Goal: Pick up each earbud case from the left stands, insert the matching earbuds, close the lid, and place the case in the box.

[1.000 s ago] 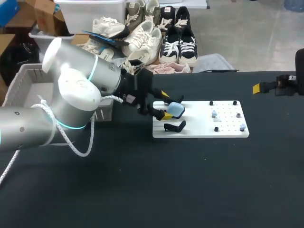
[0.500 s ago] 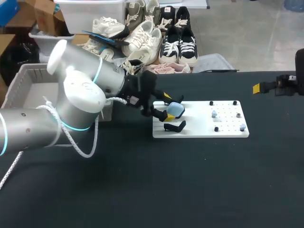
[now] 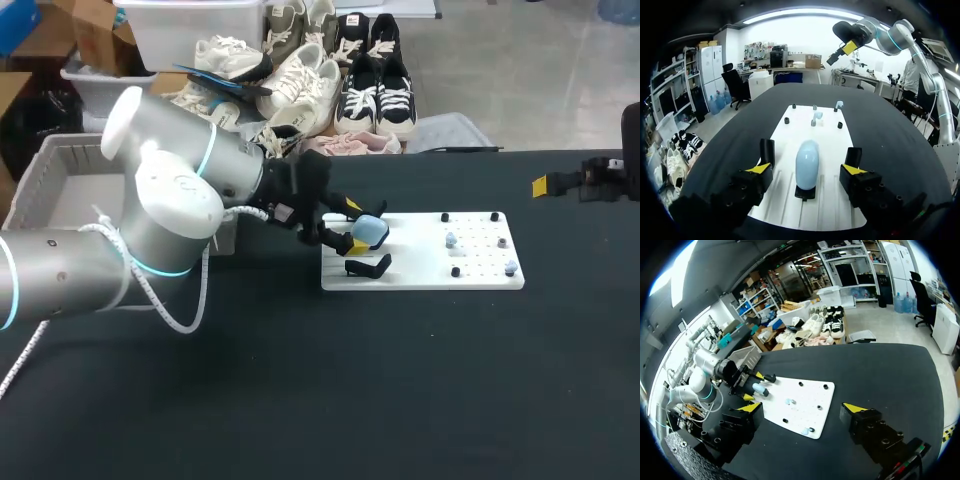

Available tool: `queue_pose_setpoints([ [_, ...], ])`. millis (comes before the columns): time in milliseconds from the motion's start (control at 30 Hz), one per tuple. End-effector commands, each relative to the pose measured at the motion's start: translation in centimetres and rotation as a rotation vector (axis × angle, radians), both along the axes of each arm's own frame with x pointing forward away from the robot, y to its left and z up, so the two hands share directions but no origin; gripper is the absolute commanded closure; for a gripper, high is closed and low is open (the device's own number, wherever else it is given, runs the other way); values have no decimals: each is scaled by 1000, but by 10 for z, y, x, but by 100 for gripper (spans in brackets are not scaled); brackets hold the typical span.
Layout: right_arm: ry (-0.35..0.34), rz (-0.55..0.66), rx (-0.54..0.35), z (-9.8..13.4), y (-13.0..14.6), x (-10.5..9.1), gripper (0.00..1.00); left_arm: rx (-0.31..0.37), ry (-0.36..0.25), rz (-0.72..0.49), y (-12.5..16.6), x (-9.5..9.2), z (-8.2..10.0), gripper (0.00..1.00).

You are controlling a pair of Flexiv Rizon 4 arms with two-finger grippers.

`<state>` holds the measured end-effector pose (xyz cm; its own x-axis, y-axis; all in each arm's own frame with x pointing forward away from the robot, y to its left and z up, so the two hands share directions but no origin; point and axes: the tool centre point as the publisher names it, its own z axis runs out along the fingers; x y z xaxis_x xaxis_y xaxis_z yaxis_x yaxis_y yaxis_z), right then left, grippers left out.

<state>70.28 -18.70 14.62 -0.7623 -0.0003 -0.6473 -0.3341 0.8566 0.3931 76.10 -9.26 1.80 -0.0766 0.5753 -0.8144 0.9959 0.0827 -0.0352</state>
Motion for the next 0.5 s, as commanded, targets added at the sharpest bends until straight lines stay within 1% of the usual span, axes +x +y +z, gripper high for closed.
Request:
queue_pose_setpoints([
  [33, 4, -7, -7, 2, 1, -1, 0, -1, 3, -1, 0, 1, -2, 13],
  [367, 4, -7, -7, 2, 1, -1, 0, -5, 8, 2, -3, 1, -4, 13],
  [500, 4, -7, -7, 2, 1, -1, 0, -7, 11, 3, -3, 1, -4, 17],
])
